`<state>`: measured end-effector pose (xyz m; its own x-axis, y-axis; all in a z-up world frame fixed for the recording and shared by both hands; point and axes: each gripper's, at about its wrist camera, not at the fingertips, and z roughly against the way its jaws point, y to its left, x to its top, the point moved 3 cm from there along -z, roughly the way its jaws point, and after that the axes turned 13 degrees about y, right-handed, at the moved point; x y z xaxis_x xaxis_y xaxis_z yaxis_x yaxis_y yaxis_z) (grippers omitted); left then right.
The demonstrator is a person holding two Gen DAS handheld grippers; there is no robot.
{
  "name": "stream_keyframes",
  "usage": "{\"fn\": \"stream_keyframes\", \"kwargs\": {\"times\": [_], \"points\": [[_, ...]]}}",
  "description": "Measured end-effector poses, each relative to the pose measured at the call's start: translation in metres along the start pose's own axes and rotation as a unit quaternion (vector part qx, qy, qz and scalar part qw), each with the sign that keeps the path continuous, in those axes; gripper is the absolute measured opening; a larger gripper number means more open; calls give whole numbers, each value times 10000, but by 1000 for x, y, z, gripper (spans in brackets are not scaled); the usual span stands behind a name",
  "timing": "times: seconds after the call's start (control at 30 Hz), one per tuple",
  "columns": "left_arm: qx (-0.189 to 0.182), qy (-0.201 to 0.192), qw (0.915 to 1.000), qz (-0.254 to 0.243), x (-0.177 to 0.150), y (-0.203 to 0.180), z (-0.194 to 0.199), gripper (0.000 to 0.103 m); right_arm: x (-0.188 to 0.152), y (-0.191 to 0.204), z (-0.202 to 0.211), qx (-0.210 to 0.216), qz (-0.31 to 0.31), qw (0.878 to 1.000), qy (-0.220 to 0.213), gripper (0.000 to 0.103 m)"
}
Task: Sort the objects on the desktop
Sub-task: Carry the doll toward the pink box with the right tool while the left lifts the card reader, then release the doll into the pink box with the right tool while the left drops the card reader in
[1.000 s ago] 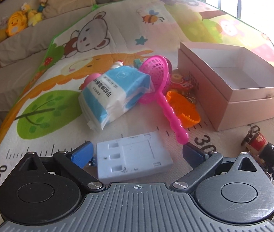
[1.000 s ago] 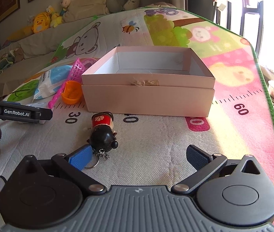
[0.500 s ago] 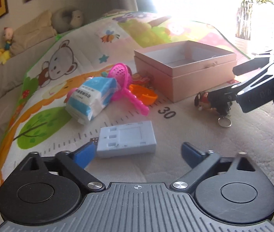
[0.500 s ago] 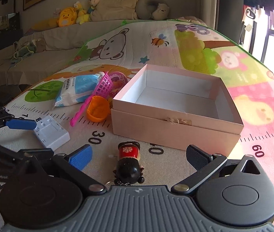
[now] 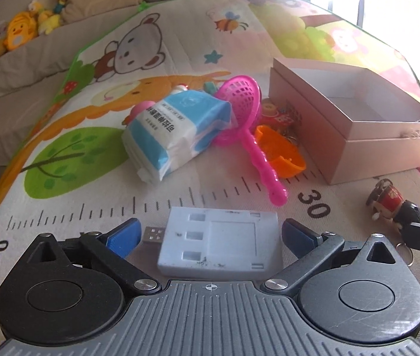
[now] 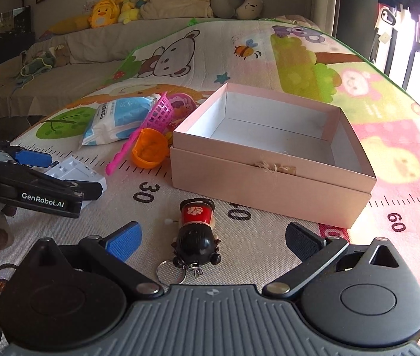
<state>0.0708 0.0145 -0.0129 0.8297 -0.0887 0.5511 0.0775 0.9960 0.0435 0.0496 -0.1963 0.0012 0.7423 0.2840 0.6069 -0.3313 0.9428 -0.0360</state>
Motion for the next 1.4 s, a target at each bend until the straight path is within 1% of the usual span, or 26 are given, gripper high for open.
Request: {"fn": "stream_keyframes", "kwargs": {"times": [0.1, 0.13, 0.17, 0.23, 0.3, 0.33, 0.37, 0.4, 0.43, 0.53, 0.57, 0.6, 0.63, 0.7, 0.77, 0.87, 0.9, 0.97, 1.03, 1.07, 1.13, 1.2, 1.23, 1.27, 1.33, 1.4], "points": [[3, -35, 9999, -108, 1, -4, -1, 102, 4, -3, -4, 99, -82, 9999, 56, 103], [3, -43, 9999, -132, 0, -6, 0, 95, 6, -3, -6, 131, -80, 9999, 65, 99], [-13, -39, 9999, -161, -1, -6, 1, 96, 8, -1, -8, 165, -59, 9998, 90, 90], [-67, -77, 9997, -211, -4, -6, 4, 96, 11, 2, -14, 263, -36, 9995, 159, 79], [-122, -130, 9993, -319, -9, -9, 10, 95, 14, 5, -19, 374, -24, 9991, 217, 73], [-150, -150, 9990, -387, -12, -11, 14, 95, 15, 7, -22, 412, -8, 9988, 269, 67], [-172, -167, 9987, -456, -15, -12, 18, 95, 15, 9, -26, 443, 9, 9984, 353, 53], [-192, -190, 9982, -526, -19, -14, 23, 95, 15, 10, -28, 480, 24, 9978, 462, 46], [-212, -215, 9978, -583, -22, -16, 27, 95, 15, 11, -28, 488, 14, 9975, 515, 42], [-299, -321, 9964, -728, -32, -19, 44, 95, 9, 12, -12, 442, 121, 9980, 430, 42], [-330, -378, 9958, -766, -34, -20, 52, 95, 6, 11, -1, 424, 162, 9983, 360, 40], [-375, -435, 9952, -789, -35, -20, 59, 95, 4, 9, 8, 437, 175, 9984, 314, 28], [-470, -524, 9942, -815, -33, -22, 69, 95, 3, 5, 23, 550, 152, 9979, 294, 28], [-652, -804, 9906, -893, -26, -27, 89, 95, 5, -3, 50, 678, 70, 9976, 88, 28], [-757, -1159, 9852, -1015, -14, -35, 109, 95, 13, -16, 82, 610, -30, 9977, -286, 28], [-857, -1585, 9760, -1221, 13, -52, 124, 95, 35, -37, 112, 678, -242, 9950, -694, 28], [-835, -1730, 9728, -1297, 24, -59, 126, 95, 45, -44, 118, 612, -307, 9941, -845, 28], [-822, -1936, 9669, -1443, 47, -73, 124, 95, 64, -55, 125, 372, -378, 9925, -1106, 28], [-879, -2036, 9634, -1508, 72, -88, 115, 96, 83, -68, 122, 237, -459, 9911, -1230, 28], [-896, -2044, 9631, -1503, 85, -95, 108, 96, 93, -75, 118, 223, -515, 9909, -1223, 28], [-867, -1976, 9652, -1481, 107, -105, 88, 96, 113, -87, 103, 214, -644, 9912, -1140, 28], [-783, -1860, 9684, -1467, 117, -107, 67, 97, 127, -99, 86, 136, -821, 9909, -1062, 41], [-743, -1812, 9703, -1421, 115, -103, 61, 99, 129, -104, 80, 66, -933, 9902, -1039, 56], [-740, -1764, 9721, -1358, 110, -97, 56, 100, 128, -107, 75, 16, -1012, 9896, -1021, 64], [-724, -1631, 9764, -1216, 93, -79, 50, 101, 120, -109, 68, -47, -1040, 9897, -978, 68], [-569, -1506, 9808, -1100, 69, -57, 44, 102, 108, -106, 63, -227, -928, 9908, -957, 76]]}}
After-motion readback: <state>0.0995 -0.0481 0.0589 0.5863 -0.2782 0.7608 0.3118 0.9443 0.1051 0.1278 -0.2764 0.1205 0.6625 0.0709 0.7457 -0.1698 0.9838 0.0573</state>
